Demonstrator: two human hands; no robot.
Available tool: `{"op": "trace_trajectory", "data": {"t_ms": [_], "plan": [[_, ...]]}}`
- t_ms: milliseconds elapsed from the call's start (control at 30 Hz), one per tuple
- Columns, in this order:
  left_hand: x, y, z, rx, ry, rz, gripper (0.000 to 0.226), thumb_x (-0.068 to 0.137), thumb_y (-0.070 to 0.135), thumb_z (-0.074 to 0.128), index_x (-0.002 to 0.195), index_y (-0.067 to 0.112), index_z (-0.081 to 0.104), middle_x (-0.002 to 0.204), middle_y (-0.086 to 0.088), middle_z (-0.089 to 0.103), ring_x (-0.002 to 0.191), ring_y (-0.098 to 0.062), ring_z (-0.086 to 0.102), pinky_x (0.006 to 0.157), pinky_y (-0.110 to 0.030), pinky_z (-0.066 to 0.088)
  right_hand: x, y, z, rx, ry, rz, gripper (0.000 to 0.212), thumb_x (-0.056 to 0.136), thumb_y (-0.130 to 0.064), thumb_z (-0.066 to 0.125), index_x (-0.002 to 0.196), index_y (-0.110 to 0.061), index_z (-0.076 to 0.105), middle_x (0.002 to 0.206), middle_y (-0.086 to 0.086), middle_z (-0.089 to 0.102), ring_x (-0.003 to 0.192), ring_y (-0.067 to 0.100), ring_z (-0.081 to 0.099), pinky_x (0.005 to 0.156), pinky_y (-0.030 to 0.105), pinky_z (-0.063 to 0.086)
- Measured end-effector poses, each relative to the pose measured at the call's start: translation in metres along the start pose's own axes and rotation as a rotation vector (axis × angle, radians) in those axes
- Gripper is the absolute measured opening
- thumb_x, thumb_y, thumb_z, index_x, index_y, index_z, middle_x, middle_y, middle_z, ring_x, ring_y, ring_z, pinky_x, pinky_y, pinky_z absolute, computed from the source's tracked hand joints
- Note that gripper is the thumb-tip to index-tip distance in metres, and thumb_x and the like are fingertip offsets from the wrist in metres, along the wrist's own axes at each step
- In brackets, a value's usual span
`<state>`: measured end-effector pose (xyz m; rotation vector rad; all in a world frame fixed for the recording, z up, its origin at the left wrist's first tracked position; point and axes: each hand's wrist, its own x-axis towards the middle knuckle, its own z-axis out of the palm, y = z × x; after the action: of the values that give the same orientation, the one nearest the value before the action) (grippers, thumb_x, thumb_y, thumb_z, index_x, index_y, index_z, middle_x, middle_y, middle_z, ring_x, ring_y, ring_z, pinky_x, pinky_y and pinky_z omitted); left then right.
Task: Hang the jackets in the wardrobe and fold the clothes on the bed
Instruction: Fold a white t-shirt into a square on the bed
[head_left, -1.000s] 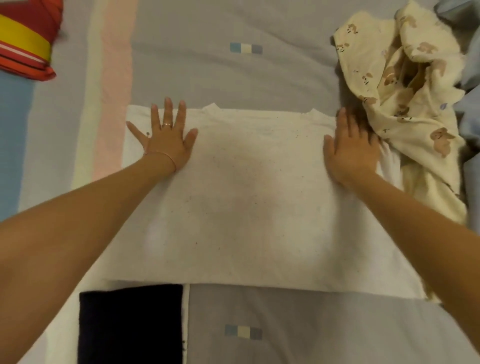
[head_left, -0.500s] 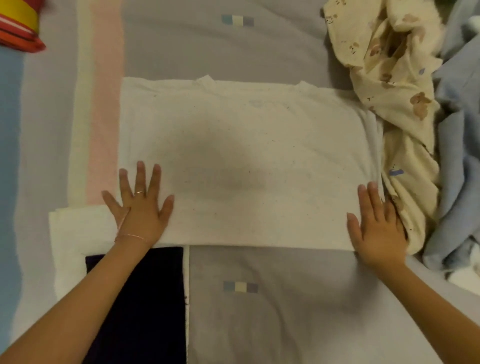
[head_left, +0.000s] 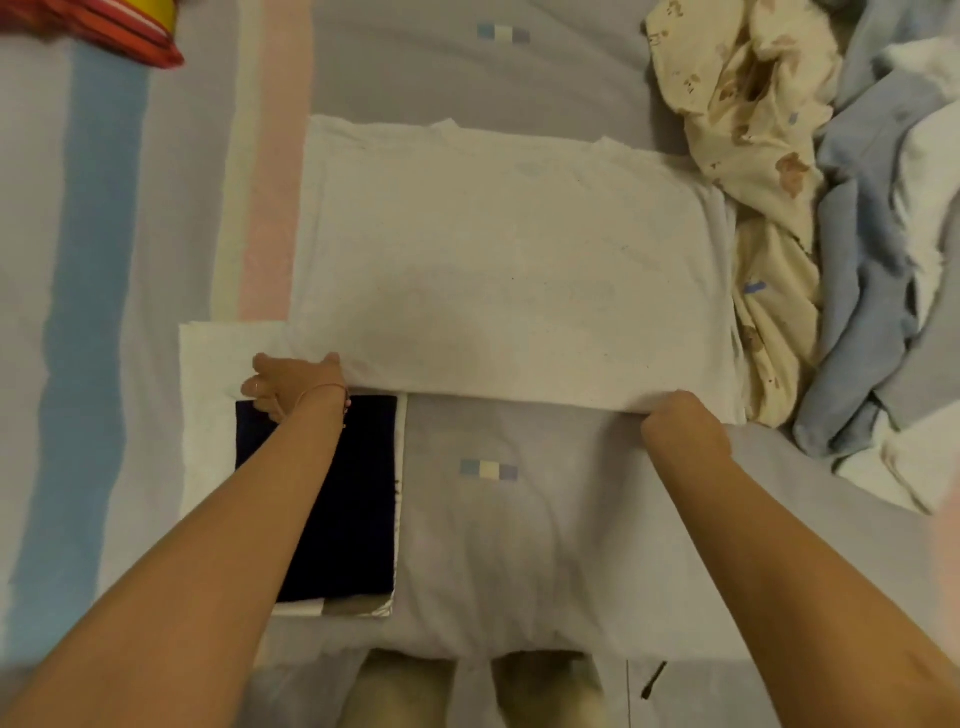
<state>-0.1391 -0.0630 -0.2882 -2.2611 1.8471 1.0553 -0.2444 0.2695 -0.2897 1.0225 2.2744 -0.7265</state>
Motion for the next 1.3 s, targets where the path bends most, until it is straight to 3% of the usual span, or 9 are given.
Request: {"op": "trace_trajectory", "data": {"t_ms": [100,200,267,333,433,600,700,900,1300], "plan": [[0.007,0.008,-0.013,-0.236,-0.08,-0.072,0.062,0.08,0.02,0.071,0.132,0.004,0.041,0.132,-0.014,0.051,0.111,-0.03,0.054,0.08,-0.04,0.052,0.004,-0.009,-0.001,0.096,0.115,0.073,0.032,0.096,-0.015,0.042,0.124,-0.005,0.051,0.123,0.011,0.054,0.116,0.029,0.051,0.095,0.038,0.043],[0.013,0.017,-0.026,-0.316,-0.163,-0.131,0.063,0.081,0.027,0.071,0.134,0.003,0.046,0.133,-0.009,0.052,0.113,-0.025,0.056,0.083,-0.035,0.051,-0.007,-0.032,0.004,0.843,0.093,0.235,0.04,0.101,-0.019,0.035,0.14,-0.01,0.038,0.139,0.009,0.046,0.117,0.023,0.048,0.1,0.031,0.038],[0.008,0.023,-0.036,-0.382,-0.177,-0.073,0.049,0.082,0.029,0.07,0.122,0.005,0.056,0.125,-0.009,0.057,0.105,-0.022,0.057,0.086,-0.031,0.049,-0.03,-0.043,0.004,0.96,0.131,0.068,0.043,0.099,-0.015,0.042,0.142,-0.008,0.037,0.138,0.011,0.049,0.117,0.025,0.052,0.1,0.033,0.042],[-0.002,0.027,-0.043,-0.508,-0.176,0.036,0.016,0.08,0.021,0.072,0.084,0.012,0.059,0.091,-0.006,0.061,0.082,-0.019,0.055,0.066,-0.022,0.051,-0.055,-0.056,0.004,0.931,0.254,-0.163,0.04,0.095,-0.009,0.051,0.134,-0.011,0.045,0.127,0.005,0.057,0.112,0.019,0.056,0.096,0.027,0.045],[-0.028,0.031,-0.063,-0.529,-0.197,0.282,0.029,0.078,0.012,0.074,0.074,0.019,0.047,0.09,-0.005,0.051,0.059,-0.015,0.049,0.043,-0.015,0.046,-0.092,-0.081,0.006,0.805,0.226,-0.528,0.018,0.094,-0.008,0.049,0.107,-0.014,0.06,0.094,-0.002,0.059,0.082,0.007,0.055,0.079,0.021,0.045],[-0.106,0.058,-0.122,-0.566,-0.402,0.642,0.029,0.086,-0.002,0.059,0.098,0.022,0.048,0.084,-0.004,0.058,0.076,-0.012,0.06,0.054,-0.022,0.055,-0.171,-0.11,-0.017,0.688,-0.019,-0.861,0.025,0.093,-0.005,0.053,0.104,-0.018,0.069,0.079,-0.01,0.058,0.067,-0.01,0.052,0.067,0.008,0.041],[-0.165,0.083,-0.163,-0.546,-0.571,0.777,0.035,0.089,-0.004,0.052,0.109,0.025,0.056,0.114,-0.013,0.057,0.101,-0.023,0.058,0.055,-0.024,0.057,-0.227,-0.121,-0.049,0.578,-0.15,-1.042,0.028,0.091,-0.002,0.055,0.107,-0.018,0.071,0.078,-0.003,0.062,0.067,-0.008,0.052,0.064,0.005,0.039],[-0.28,0.108,-0.252,-0.65,-0.724,0.667,0.042,0.09,-0.004,0.053,0.127,0.016,0.054,0.115,-0.017,0.06,0.097,-0.025,0.062,0.057,-0.024,0.058,-0.327,-0.12,-0.142,0.395,-0.403,-1.324,0.022,0.09,-0.012,0.061,0.105,-0.025,0.071,0.079,-0.001,0.066,0.072,0.01,0.06,0.064,0.025,0.046],[-0.392,0.091,-0.378,-0.618,-0.809,0.557,0.024,0.088,-0.008,0.047,0.099,0.008,0.06,0.093,-0.014,0.063,0.07,-0.016,0.066,0.052,-0.026,0.056,-0.42,-0.08,-0.273,0.276,-0.598,-1.455,0.043,0.089,-0.006,0.051,0.108,-0.039,0.069,0.101,-0.015,0.072,0.082,0.015,0.067,0.071,0.037,0.053]]}}
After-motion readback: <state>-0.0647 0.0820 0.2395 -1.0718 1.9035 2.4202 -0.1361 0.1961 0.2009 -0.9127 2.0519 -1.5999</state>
